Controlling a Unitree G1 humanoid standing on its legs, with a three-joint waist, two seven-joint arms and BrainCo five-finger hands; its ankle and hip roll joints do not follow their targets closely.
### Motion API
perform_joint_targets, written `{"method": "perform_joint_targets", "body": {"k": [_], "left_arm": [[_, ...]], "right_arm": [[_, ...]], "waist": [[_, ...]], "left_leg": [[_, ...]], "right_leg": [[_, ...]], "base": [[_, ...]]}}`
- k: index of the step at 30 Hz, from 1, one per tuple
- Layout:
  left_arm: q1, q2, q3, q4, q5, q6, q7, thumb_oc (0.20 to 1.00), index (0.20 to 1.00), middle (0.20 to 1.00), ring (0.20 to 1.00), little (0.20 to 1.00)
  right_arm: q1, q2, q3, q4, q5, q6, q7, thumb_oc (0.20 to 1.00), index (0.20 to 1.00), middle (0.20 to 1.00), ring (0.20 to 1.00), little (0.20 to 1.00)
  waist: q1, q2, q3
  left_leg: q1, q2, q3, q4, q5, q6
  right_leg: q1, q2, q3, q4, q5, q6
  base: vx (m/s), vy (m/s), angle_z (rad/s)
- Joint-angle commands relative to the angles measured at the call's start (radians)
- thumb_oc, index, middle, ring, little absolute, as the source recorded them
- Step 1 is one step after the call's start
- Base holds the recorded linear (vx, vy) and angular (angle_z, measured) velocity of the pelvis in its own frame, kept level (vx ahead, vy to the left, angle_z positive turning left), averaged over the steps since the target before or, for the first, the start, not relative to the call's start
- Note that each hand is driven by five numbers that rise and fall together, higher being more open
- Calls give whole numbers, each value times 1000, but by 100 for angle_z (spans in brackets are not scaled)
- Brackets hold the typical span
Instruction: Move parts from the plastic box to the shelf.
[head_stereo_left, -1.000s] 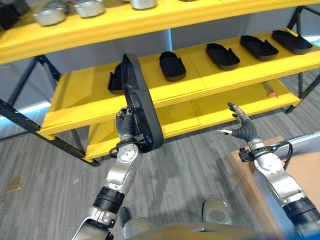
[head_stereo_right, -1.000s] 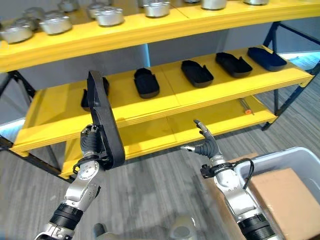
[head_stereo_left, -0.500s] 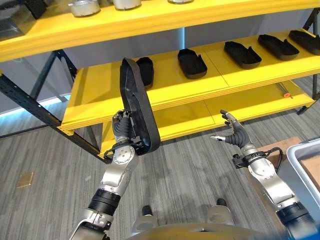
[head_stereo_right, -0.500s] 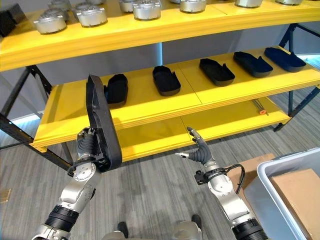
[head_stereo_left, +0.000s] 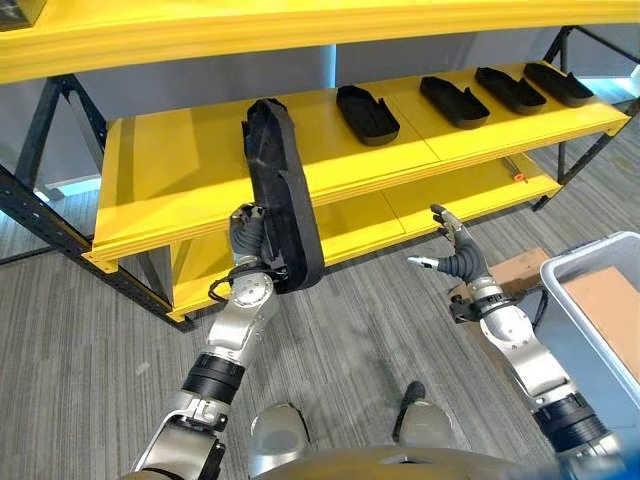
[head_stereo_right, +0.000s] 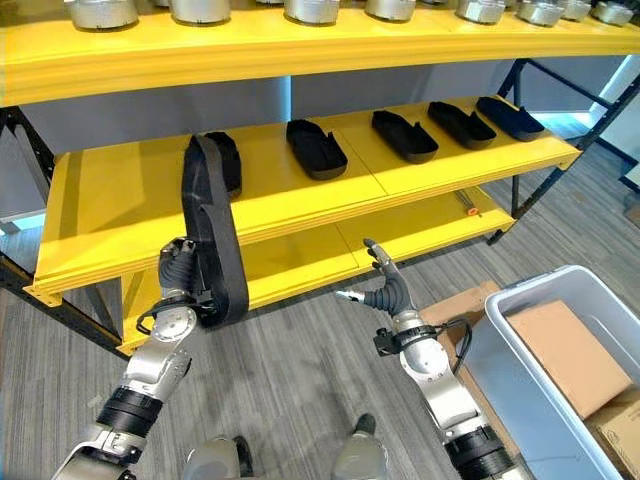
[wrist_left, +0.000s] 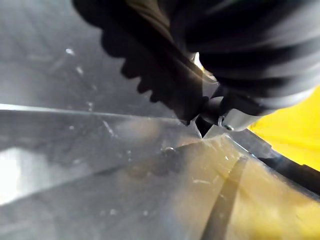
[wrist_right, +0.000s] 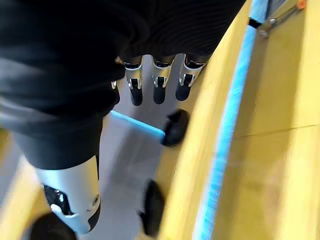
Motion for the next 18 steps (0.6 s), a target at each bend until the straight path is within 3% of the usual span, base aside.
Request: {"method": "perform_joint_targets", "body": {"k": [1, 2, 3, 4, 6, 10, 14, 18], "left_arm": [[-32, -13, 2, -120, 28, -60, 32, 200, 200, 200, 200, 200], [-27, -16, 3, -124, 33, -59, 36, 200, 200, 200, 200, 200], [-10, -21, 2, -140, 42, -53, 28, 200, 200, 200, 200, 200], [-8, -25, -10, -137, 41, -52, 3, 200, 200, 200, 200, 200], [-15, -35, -31, -121, 41, -55, -5, 200, 200, 200, 200, 200], [-16, -40, -43, -123, 42, -71, 21, 200, 200, 200, 200, 200], [-16, -34, -43, -125, 30, -77, 34, 200, 200, 200, 200, 200], [-3, -32, -37, -136, 29, -76, 19, 200, 200, 200, 200, 200]], "right_arm": [[-20, -67, -20, -28, -23, -40, 26, 1000, 1000, 1000, 1000, 1000], [-11, -67, -24, -27, -30, -40, 34, 1000, 1000, 1000, 1000, 1000], [12, -59, -26, -19, -39, -47, 31, 1000, 1000, 1000, 1000, 1000], [40, -65, -32, -15, -37, -54, 11, 1000, 1000, 1000, 1000, 1000], [60, -73, -43, -12, -38, -60, 4, 1000, 1000, 1000, 1000, 1000], [40, -86, -37, -4, -71, -84, 12, 1000, 1000, 1000, 1000, 1000], [25, -103, -32, -16, -91, -84, 14, 1000, 1000, 1000, 1000, 1000], [6, -123, -24, -17, -138, -100, 2, 1000, 1000, 1000, 1000, 1000]], "waist": [[-54, 19, -21], [-61, 12, -22], [-73, 0, -21], [-99, -6, -29], [-121, -13, -48], [-122, -8, -73], [-125, -1, -87], [-120, 3, -110]], "left_leg": [[174, -91, -18, -234, 61, 36], [187, -107, -26, -244, 55, 40], [207, -137, -59, -251, 33, 52], [211, -154, -120, -257, 24, 66], [204, -168, -175, -257, 29, 70], [199, -141, -192, -274, 46, 48], [202, -113, -183, -303, 71, 34], [190, -47, -130, -290, 86, 4]], "right_leg": [[0, 141, 74, -102, -1, 19], [-10, 148, 76, -140, 29, 29], [-49, 161, 114, -218, 105, 50], [-65, 202, 228, -240, 105, 49], [-84, 230, 324, -231, 104, 37], [-69, 285, 335, -198, 48, -5], [-39, 315, 347, -192, 3, -36], [4, 336, 308, -164, -73, -79]], "base": [[280, -3, 16], [386, -106, 41], [572, -185, 61], [588, -219, 71], [408, -189, 122], [217, -160, 118], [161, -118, -1], [231, -222, 20]]}}
